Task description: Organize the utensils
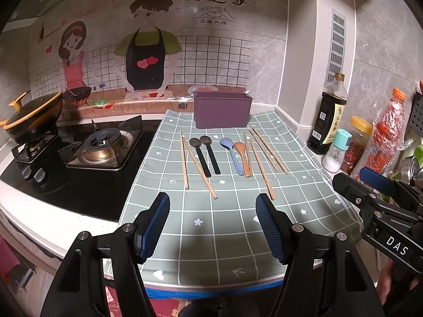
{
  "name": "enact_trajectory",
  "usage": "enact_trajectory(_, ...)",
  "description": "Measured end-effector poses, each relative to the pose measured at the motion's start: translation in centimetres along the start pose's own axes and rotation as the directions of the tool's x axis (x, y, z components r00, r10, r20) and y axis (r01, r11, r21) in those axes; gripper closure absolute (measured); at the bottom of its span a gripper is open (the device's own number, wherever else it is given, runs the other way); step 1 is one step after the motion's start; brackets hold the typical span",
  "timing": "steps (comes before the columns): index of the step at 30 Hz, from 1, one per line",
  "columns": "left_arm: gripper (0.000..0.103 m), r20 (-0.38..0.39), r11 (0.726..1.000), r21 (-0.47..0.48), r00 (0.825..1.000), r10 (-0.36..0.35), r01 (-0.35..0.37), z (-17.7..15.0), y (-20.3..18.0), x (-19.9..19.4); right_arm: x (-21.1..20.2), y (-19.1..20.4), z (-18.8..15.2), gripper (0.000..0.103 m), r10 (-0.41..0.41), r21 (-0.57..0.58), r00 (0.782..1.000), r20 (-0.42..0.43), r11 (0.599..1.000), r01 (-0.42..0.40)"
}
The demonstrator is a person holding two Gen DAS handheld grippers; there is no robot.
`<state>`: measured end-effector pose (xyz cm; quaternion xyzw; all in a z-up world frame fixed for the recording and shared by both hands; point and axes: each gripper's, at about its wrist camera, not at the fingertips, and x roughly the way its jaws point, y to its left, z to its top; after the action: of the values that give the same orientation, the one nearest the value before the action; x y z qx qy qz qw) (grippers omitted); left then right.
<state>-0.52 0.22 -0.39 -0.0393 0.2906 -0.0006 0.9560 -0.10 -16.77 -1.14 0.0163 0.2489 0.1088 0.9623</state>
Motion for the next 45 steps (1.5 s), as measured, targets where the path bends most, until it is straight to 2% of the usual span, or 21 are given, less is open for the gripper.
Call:
enact_trajectory(33, 0.035, -0.006, 1.000, 0.000, 1.000, 0.000, 0.000, 0.0, -0.2, 0.1, 0.2, -0.4, -0.2, 0.037, -0.001, 0.013, 1.000, -0.006, 1.000, 0.001)
enact_trajectory(39, 0.035, -0.022, 1.000, -0.013, 1.000, -0.008, 0.008, -0.1, 0.0, 0.9, 0.3, -0.5, -0.1, 0.037, -0.004, 0.009, 1.000, -0.005, 1.000, 0.004)
enact_trajectory(45, 0.037, -0.050, 1.000, -0.015, 0.999, -0.017, 0.016, 1.1, 1.0, 2.7, 1.1, -0.9, 0.8, 0.037, -0.018, -0.006, 1.000, -0.003, 1.000, 0.018)
